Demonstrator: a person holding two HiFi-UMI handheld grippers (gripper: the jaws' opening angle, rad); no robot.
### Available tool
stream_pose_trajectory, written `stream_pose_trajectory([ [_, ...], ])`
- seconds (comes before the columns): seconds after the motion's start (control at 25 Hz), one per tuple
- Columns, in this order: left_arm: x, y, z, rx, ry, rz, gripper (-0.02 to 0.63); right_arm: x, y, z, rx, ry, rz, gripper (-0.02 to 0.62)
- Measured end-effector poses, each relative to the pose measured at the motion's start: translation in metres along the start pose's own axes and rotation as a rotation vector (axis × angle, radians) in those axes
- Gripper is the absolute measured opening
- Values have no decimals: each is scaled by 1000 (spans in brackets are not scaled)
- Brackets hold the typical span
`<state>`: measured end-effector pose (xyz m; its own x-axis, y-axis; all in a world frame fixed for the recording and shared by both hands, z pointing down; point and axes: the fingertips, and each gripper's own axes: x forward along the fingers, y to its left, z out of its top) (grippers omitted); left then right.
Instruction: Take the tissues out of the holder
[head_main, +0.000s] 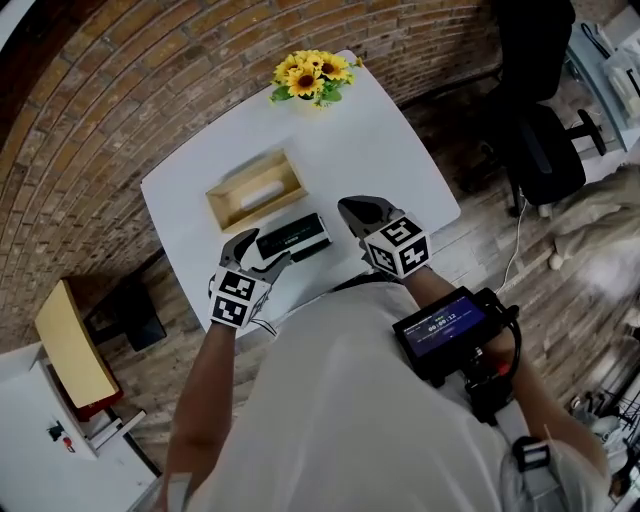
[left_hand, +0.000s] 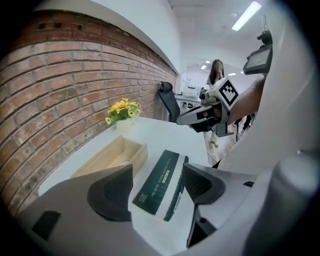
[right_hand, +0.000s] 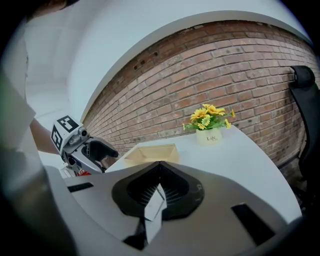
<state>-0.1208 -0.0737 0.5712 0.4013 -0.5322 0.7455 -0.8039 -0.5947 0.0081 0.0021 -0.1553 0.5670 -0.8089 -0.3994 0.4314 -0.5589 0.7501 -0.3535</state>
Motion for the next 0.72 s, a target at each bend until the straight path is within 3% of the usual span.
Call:
stream_pose_trajectory([
  [0.2, -25, 16, -4, -146, -135, 113, 220, 7, 21, 24, -64, -36, 75, 6],
  [0.24, -31, 19, -4, -177, -166, 143, 177, 7, 25, 27, -77, -40, 92, 6],
  [0.32, -40, 24, -5, -237, -227, 199, 27, 4, 34, 30, -89, -48, 118, 6],
  [0.48, -50, 25, -8, -318, -310, 241, 8, 1, 43, 30, -98, -44, 134, 6],
  [0.72, -50, 19, -13, -348, -331, 245, 8, 3, 46, 28, -117, -30, 146, 6],
])
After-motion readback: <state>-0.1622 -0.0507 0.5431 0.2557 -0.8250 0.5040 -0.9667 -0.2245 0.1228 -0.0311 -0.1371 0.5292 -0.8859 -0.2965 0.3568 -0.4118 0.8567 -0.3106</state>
